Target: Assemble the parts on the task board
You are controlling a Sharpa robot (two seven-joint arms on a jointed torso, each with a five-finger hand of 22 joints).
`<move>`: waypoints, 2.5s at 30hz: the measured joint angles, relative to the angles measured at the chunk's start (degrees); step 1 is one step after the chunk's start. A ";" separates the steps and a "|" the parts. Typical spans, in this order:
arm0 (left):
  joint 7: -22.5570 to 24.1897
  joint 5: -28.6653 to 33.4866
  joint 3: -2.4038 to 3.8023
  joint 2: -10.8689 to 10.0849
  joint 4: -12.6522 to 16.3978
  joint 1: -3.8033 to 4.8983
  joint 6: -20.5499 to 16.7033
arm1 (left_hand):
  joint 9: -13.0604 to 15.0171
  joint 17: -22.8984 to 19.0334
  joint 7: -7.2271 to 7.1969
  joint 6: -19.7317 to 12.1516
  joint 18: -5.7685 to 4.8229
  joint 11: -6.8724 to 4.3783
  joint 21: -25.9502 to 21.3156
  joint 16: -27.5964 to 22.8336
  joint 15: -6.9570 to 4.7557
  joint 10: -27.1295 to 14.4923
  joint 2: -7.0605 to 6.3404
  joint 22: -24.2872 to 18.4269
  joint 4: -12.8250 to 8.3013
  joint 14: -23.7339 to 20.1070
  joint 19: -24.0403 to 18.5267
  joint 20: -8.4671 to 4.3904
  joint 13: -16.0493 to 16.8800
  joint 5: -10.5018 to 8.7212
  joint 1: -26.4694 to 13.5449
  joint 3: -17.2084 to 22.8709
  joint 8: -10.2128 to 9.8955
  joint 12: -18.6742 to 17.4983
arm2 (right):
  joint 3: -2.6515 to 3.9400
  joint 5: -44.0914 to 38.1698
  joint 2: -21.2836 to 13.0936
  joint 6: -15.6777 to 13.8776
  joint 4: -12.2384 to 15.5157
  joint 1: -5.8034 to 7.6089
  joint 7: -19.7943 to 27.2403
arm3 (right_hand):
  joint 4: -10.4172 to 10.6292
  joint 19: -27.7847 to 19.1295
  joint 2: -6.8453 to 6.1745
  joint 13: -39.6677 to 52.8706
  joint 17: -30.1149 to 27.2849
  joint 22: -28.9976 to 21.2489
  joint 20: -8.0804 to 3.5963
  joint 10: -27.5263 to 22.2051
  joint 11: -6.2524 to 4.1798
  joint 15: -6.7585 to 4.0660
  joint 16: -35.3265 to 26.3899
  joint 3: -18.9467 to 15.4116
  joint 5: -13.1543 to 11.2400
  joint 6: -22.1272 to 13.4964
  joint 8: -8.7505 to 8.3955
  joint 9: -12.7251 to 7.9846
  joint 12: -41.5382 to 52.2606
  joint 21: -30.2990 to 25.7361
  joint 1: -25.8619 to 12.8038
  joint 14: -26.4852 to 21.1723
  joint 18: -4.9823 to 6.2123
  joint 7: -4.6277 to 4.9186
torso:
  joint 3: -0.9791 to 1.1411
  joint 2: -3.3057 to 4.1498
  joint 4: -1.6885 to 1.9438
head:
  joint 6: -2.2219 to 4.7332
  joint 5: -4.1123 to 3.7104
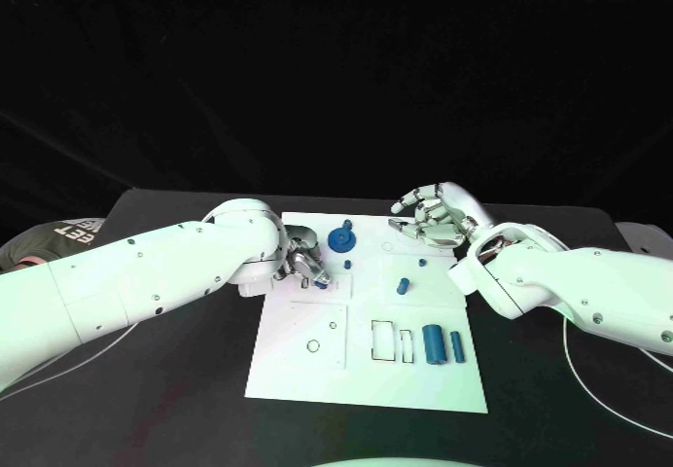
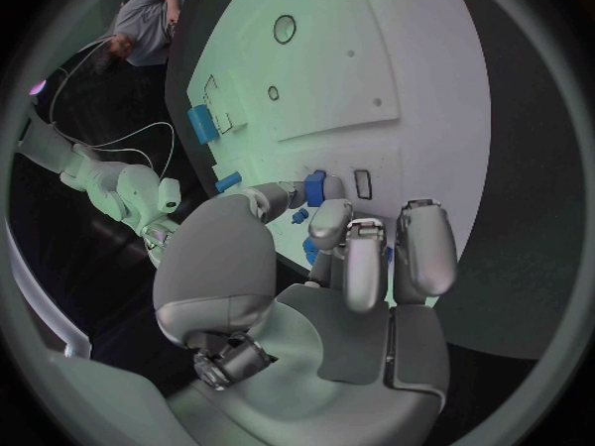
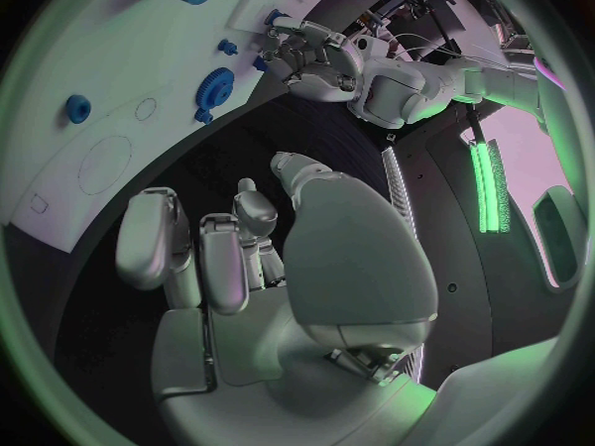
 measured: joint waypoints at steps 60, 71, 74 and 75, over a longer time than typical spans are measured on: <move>-0.36 -0.14 0.08 0.17 -0.98 -0.21 1.24 | -0.03 -0.02 -3.08 3.50 0.00 -0.65 0.21 0.45 -0.20 0.21 0.49 1.05 3.90 -0.21 0.40 -0.40 0.46 -0.66 -5.93 -8.64 0.43 0.00 | 0.00 0.03 -0.01 -0.07 -0.02 0.00 -0.08 | 0.33 0.00 0.07 -0.13 -0.02 -0.04 0.00 0.00 0.00 0.00 0.00 -0.01 0.21 0.00 0.00 -0.04 0.00 -0.23 -0.99 0.00 0.00 0.00 | -0.04 0.04 -0.01 | -0.19 -0.21; -0.36 -0.11 0.11 0.19 -1.21 -0.23 1.54 | -0.03 -0.02 -2.88 3.70 0.00 -0.65 0.21 0.45 -0.20 0.21 0.49 1.19 5.59 -0.21 0.40 -0.40 0.57 -0.86 -5.93 -11.43 0.20 0.19 | 0.00 0.04 -0.06 -0.06 -0.03 -0.03 -0.07 | 0.33 0.00 0.38 -0.13 -0.03 0.00 0.00 0.00 0.00 0.00 0.00 -0.01 0.21 0.00 0.00 -0.03 0.00 -0.23 -1.29 0.00 0.00 0.00 | -0.01 -0.02 0.07 | -0.26 -0.28; -0.36 -0.11 0.12 0.19 -1.23 -0.23 1.59 | -0.03 -0.02 -2.88 3.70 0.00 -0.64 0.21 0.44 -0.20 0.21 0.49 1.26 5.73 -0.21 0.40 -0.40 0.57 -0.87 -5.93 -11.89 0.20 0.19 | 0.00 0.04 -0.08 -0.06 -0.04 -0.03 -0.07 | 0.33 0.00 0.37 -0.13 -0.02 0.00 0.00 0.00 0.00 0.00 0.00 -0.01 0.21 0.00 0.00 -0.03 0.00 -0.23 -1.30 0.00 0.00 0.00 | -0.03 -0.03 0.06 | -0.24 -0.25; -0.36 -0.11 0.12 0.20 -1.24 -0.23 1.60 | -0.03 -0.02 -2.88 3.70 0.00 -0.65 0.21 0.44 -0.20 0.21 0.49 1.26 5.81 -0.21 0.40 -0.40 0.57 -0.86 -5.93 -11.97 0.20 0.19 | 0.00 0.04 -0.09 -0.06 -0.04 -0.03 -0.07 | 0.33 0.00 0.35 -0.13 -0.03 0.00 0.00 0.00 0.00 0.00 0.00 -0.01 0.21 0.00 0.00 -0.03 0.00 -0.23 -1.32 0.00 0.00 0.00 | -0.04 -0.04 0.06 | -0.24 -0.25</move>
